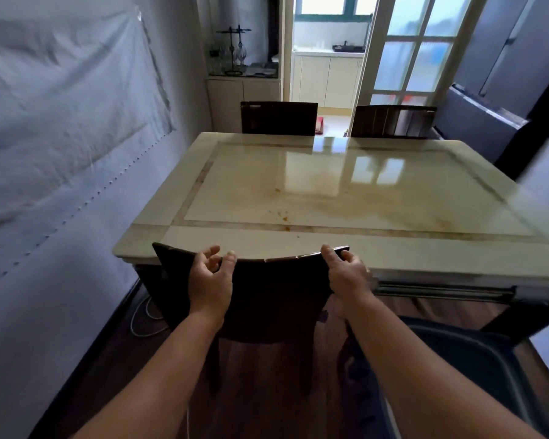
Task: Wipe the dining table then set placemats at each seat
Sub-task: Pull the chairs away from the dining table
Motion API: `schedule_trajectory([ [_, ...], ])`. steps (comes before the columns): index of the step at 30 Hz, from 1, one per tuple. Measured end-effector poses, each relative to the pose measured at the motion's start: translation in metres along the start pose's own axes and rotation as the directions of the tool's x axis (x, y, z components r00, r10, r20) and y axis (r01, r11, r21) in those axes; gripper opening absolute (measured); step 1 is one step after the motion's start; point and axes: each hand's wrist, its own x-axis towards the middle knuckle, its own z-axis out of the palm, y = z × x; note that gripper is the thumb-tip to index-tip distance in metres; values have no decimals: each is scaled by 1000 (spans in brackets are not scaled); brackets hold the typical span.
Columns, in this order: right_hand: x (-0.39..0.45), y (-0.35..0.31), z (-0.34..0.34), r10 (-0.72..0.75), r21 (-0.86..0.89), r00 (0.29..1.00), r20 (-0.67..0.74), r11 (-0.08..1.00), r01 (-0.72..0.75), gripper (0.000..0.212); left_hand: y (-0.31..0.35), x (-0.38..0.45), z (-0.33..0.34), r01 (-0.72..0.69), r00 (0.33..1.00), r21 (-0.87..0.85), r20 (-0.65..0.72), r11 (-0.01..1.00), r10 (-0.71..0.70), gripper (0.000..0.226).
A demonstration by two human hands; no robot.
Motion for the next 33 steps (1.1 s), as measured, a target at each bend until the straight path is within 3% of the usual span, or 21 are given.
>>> schedule_trajectory([
  [3, -28, 0, -56, -13, 196, 998, 69, 981, -1, 27, 15, -79, 39, 6, 995, -93, 100, 996, 4, 2],
  [5, -44, -3, -72, -49, 279, 998, 42, 960, 35, 13, 21, -113, 53, 7, 988, -117, 154, 993, 11, 4],
  [7, -59, -3, -92, -71, 308, 997, -19, 948, 73, 15, 28, -150, 69, 25, 971, -124, 239, 992, 6, 7],
  [11, -89, 5, -133, -134, 356, 991, 1, 926, 125, 27, 41, -222, 98, 39, 905, -149, 425, 988, 28, 12],
  [18, -140, 32, -225, -157, 421, 986, -65, 891, 169, 30, 31, -329, 133, 136, 772, -169, 636, 976, 2, 13],
  [22, -172, 52, -279, -174, 384, 974, -144, 897, 217, 30, 7, -376, 140, 75, 782, -75, 623, 994, -12, 12],
  [29, -218, 87, -362, -128, 298, 969, -211, 936, 188, 26, -7, -423, 134, -28, 863, 15, 505, 1000, 16, 1],
  [33, -220, 91, -404, -131, 257, 962, -240, 947, 193, 24, -7, -433, 144, -96, 908, 172, 418, 980, 15, 30],
])
